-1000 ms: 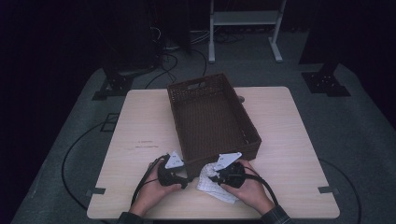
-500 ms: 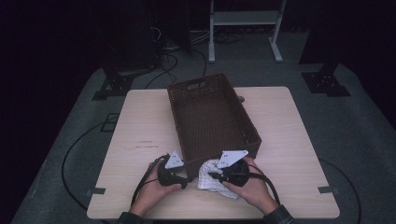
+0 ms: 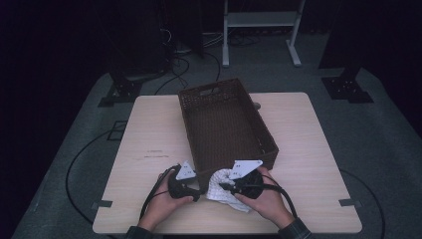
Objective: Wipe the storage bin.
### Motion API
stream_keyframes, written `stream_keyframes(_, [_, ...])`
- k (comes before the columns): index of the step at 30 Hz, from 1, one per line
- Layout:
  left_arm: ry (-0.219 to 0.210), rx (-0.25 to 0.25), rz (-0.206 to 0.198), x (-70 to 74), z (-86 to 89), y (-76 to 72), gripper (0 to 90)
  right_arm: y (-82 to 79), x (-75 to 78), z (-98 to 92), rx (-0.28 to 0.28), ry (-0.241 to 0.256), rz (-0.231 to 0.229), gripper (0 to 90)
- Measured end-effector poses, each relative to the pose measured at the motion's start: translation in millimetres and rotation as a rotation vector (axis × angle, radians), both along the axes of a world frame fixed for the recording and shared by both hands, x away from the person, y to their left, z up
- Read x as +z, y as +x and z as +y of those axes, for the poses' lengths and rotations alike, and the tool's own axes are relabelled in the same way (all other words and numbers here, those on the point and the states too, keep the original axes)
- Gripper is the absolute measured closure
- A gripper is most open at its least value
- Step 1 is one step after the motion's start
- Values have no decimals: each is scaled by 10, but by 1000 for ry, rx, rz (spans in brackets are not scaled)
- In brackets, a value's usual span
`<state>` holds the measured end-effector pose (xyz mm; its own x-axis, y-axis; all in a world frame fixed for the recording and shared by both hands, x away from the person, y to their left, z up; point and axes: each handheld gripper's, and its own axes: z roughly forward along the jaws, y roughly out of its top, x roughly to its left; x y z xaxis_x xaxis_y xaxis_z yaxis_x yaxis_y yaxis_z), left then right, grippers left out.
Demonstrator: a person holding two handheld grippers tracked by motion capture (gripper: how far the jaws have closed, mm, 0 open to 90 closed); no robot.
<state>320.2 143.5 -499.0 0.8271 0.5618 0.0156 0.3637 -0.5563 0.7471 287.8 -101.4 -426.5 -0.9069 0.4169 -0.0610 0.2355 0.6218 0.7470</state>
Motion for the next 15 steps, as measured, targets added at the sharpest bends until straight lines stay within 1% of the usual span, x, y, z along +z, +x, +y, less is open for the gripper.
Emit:
stream_keyframes(3, [0, 0, 0, 0, 0, 0, 244, 15, -69, 48, 6, -26, 2, 768])
stream_keyframes(7, [0, 0, 0, 0, 0, 0, 244, 36, -140, 86, 4, -39, 20, 768])
stream_keyframes(12, [1, 0, 0, 0, 0, 0, 244, 47, -210, 141, 17, -63, 32, 768])
stream_keyframes(15, [1, 0, 0, 0, 0, 0, 244, 54, -237, 173, 21, -68, 37, 767])
